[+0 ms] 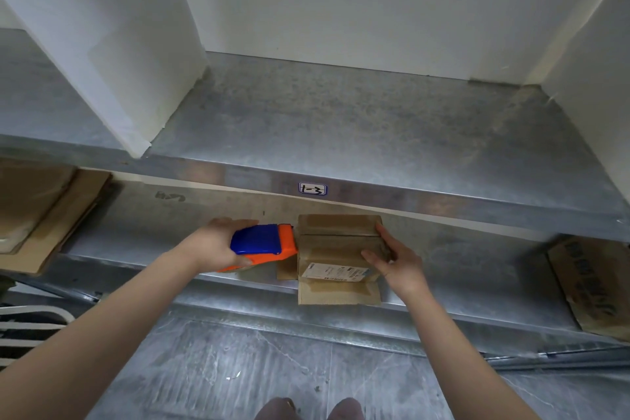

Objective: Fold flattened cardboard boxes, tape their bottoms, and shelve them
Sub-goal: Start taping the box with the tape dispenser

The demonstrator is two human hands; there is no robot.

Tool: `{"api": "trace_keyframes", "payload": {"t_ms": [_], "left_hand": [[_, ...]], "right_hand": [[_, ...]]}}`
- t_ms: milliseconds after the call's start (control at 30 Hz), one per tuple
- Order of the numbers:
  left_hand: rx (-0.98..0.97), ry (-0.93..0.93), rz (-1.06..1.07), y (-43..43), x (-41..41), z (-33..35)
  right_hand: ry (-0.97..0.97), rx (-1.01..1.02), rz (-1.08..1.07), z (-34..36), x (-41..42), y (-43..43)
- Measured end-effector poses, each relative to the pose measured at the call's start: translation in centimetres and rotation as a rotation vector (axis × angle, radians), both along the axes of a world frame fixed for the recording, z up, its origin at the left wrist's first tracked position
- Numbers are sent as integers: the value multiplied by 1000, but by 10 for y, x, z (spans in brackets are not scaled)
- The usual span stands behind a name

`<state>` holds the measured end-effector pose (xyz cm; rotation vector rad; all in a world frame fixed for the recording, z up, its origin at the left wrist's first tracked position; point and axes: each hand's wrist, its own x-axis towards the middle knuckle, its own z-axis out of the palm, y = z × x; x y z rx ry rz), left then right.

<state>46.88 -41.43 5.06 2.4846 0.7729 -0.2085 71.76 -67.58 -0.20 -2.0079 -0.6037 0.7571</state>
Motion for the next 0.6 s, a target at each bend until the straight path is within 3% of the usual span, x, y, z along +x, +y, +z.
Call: {"api": "trace_keyframes", "payload": {"t_ms": [200,600], "left_hand": [[15,-12,43,-4,-3,-11],[-104,248,22,25,27,0]], "right_hand": [[-15,-16,12,3,-1,2],[-17,-28,1,5,-3,5]]}}
